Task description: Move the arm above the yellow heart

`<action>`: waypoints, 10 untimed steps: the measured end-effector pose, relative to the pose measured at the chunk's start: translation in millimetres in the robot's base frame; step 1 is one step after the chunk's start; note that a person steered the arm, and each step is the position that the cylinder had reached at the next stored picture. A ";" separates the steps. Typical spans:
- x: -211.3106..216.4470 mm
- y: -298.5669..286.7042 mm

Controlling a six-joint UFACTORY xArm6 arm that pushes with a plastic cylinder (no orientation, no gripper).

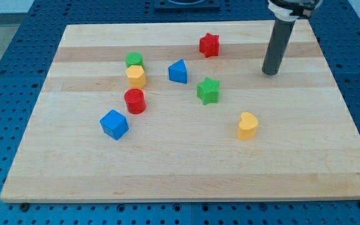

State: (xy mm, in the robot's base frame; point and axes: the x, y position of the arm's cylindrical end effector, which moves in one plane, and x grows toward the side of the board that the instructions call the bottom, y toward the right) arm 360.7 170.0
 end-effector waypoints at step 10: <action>60.7 -34.4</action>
